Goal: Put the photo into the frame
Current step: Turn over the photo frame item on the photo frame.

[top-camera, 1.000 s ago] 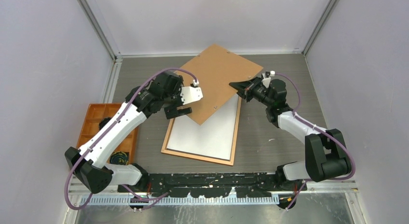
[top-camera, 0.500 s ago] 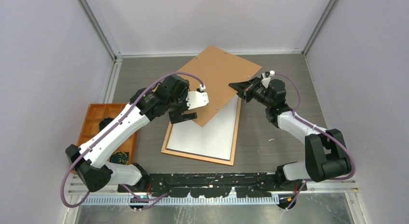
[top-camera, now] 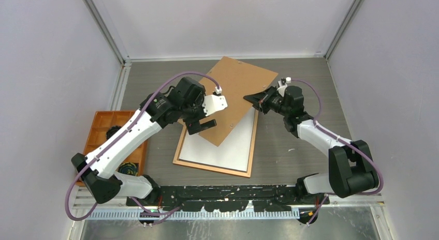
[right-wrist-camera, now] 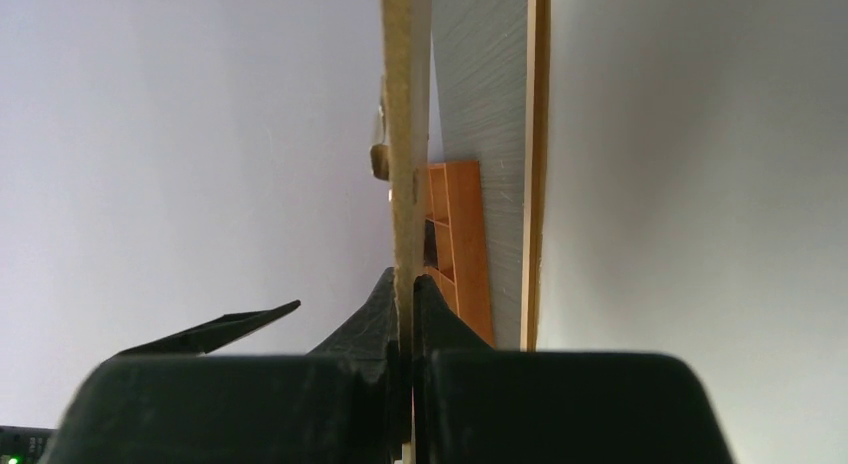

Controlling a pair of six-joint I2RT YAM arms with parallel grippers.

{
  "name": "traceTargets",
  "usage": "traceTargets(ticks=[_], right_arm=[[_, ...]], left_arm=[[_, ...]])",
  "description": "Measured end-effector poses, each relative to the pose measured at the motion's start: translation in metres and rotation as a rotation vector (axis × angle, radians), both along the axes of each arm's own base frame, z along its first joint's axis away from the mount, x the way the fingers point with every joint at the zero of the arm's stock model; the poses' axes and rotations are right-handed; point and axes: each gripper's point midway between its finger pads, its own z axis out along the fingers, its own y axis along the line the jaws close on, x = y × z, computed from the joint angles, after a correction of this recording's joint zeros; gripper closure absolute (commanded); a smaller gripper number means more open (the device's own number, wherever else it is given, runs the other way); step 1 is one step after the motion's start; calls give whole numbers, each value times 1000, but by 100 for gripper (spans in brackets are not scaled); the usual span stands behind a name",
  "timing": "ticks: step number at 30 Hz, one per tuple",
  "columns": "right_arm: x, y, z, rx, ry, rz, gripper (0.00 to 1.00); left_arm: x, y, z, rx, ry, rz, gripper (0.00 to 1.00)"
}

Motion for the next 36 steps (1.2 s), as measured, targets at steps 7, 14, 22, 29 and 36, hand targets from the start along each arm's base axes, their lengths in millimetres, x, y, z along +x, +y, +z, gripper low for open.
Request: traceTargets(ticks=[7, 14, 22, 29, 36], right_arm=[[-7, 1, 0, -4, -8, 49, 99], [-25, 3, 5, 28, -15, 173, 99], [-59, 2, 0, 7, -34, 319, 99], [-78, -14, -24, -99, -23, 373, 99], [-72, -17, -58, -124, 66, 385, 99]], left_arm=[[-1, 3, 15, -12, -15, 13, 0], [29, 38, 14, -3, -15, 160, 0], [96, 110, -43, 76, 121, 446, 1], [123, 125, -72, 86, 156, 529, 4], [138, 130, -101, 97, 200, 580, 7]])
